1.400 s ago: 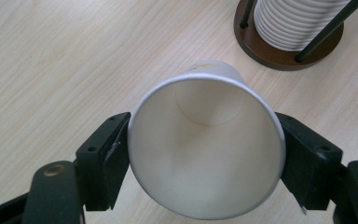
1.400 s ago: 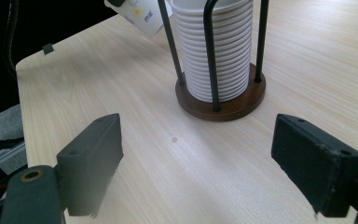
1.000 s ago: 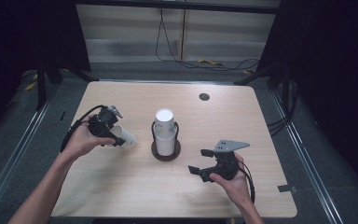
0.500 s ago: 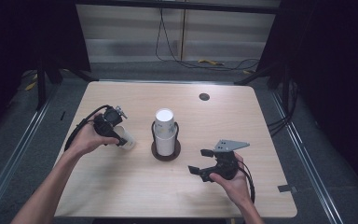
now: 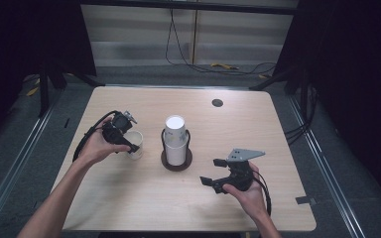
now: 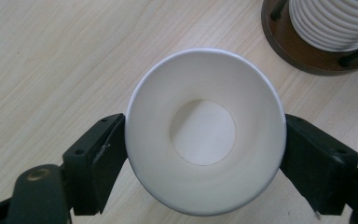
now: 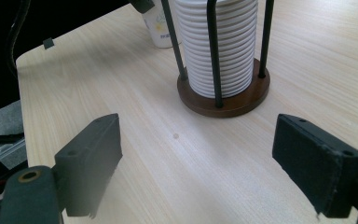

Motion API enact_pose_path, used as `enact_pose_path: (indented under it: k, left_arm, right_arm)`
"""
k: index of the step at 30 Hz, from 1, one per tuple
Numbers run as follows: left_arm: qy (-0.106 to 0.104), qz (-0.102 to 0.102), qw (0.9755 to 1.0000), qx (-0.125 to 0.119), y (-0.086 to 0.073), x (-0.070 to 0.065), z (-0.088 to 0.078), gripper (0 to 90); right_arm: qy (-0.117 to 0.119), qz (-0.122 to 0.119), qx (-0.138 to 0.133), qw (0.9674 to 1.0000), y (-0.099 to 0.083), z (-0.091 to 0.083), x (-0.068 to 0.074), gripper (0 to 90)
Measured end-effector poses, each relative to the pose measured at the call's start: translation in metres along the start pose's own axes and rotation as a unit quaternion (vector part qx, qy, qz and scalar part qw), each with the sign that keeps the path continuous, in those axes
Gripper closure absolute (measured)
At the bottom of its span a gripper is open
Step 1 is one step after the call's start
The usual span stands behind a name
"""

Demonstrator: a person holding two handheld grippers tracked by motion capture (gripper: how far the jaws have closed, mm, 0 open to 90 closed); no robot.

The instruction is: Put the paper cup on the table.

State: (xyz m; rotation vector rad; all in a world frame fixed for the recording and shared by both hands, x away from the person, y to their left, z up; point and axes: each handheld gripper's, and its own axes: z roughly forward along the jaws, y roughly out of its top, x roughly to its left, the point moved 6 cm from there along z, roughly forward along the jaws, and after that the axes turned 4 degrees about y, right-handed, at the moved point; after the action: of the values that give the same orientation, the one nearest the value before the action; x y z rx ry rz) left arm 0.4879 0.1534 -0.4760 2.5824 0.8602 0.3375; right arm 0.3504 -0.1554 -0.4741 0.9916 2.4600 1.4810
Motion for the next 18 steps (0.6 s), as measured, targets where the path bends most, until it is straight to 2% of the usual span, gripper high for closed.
enact_pose_path:
  k: [3,5,11,13,18]
  left_arm:
    - [-0.006,0.011,0.9999,-0.007,0.0002,-0.0005,-0.0011,18.0]
    - [-0.003,0.007,0.9998,-0.020,0.0006,-0.0007,-0.0017,18.1]
    - [-0.001,-0.007,0.9993,-0.038,-0.0019,0.0005,-0.0027,17.9]
    - [0.002,-0.005,0.9988,-0.048,-0.0012,-0.0004,-0.0040,17.8]
    - [-0.003,-0.025,0.9968,-0.075,0.0012,0.0027,-0.0097,16.8]
  right_arm:
    - [0.000,-0.001,0.000,1.0000,0.0000,0.0002,0.0002,15.3]
    - [0.000,0.000,0.001,1.0000,-0.0001,0.0002,0.0003,15.3]
    - [-0.001,0.002,-0.002,1.0000,0.0002,-0.0012,-0.0002,15.2]
    - [-0.004,0.001,-0.001,1.0000,0.0001,-0.0015,-0.0008,15.2]
    - [-0.003,-0.002,-0.001,1.0000,0.0001,-0.0003,0.0000,15.2]
